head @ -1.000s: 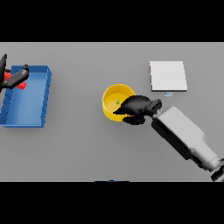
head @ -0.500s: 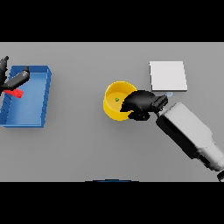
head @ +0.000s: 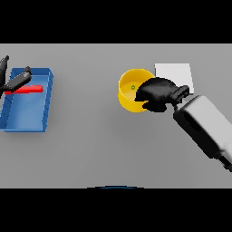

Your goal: Pick up the red beaker and tilt it to pour out 1 green nut into yellow bowl. Pick up the yellow bowl and place it on the metallic measuring scale.

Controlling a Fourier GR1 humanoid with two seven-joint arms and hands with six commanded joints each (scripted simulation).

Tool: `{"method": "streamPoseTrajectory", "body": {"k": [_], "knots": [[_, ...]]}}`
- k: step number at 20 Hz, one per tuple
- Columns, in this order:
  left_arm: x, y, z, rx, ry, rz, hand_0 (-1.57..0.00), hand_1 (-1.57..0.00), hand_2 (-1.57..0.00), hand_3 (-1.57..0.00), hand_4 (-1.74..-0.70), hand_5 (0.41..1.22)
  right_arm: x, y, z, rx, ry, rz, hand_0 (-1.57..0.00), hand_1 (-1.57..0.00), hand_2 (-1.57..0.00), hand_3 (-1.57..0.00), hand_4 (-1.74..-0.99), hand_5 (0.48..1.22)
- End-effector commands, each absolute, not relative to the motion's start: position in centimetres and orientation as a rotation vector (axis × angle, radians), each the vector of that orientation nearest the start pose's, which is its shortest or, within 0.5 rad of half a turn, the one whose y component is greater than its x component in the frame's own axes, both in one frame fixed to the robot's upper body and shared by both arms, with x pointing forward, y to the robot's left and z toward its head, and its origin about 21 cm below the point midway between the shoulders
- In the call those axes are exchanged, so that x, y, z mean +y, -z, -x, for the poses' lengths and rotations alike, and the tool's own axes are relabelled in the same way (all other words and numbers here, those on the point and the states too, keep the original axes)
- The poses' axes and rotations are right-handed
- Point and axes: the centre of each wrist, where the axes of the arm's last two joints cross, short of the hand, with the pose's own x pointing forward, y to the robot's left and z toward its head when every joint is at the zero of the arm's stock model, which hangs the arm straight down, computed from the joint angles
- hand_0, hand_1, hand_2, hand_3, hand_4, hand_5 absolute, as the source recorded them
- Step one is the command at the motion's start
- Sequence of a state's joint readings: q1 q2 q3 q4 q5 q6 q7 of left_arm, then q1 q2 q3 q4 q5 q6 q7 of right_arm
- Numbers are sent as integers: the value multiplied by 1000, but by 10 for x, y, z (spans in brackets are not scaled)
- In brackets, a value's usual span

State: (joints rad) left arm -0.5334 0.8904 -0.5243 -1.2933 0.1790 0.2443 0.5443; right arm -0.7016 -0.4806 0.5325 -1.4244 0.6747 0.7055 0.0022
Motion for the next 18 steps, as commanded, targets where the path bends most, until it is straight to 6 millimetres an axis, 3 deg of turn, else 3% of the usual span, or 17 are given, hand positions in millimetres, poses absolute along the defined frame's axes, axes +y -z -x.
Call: {"method": "streamPoseTrajectory", "body": {"k": [1, 5, 8, 14, 18], "knots": [[325, -122, -340, -1095, 534, -745, 1, 1, 1, 1, -799, 723, -161, -146, -351, -1219, -1975, 410, -1568, -1568, -1562, -1243, -1719, 1220], [327, -123, -340, -1097, 534, -747, 1, 1, 1, 1, -811, 741, -181, -165, -369, -1243, -1943, 511, -1570, -1570, -1567, -1325, -1720, 1221], [323, -125, -337, -1094, 543, -761, 1, 1, 1, 1, -801, 734, -201, -169, -383, -1233, -1886, 582, -1570, -1570, -1569, -1256, -1719, 1221], [321, -127, -332, -1069, 521, -754, 1, 1, 1, 1, -828, 765, -242, -154, -407, -1175, -1737, 632, -1571, -1571, -1571, -1193, -1720, 1221], [323, -128, -332, -1059, 516, -763, 1, 1, 1, 1, -823, 772, -259, -142, -419, -1143, -1691, 655, -1571, -1571, -1571, -1182, -1721, 1221]]}}
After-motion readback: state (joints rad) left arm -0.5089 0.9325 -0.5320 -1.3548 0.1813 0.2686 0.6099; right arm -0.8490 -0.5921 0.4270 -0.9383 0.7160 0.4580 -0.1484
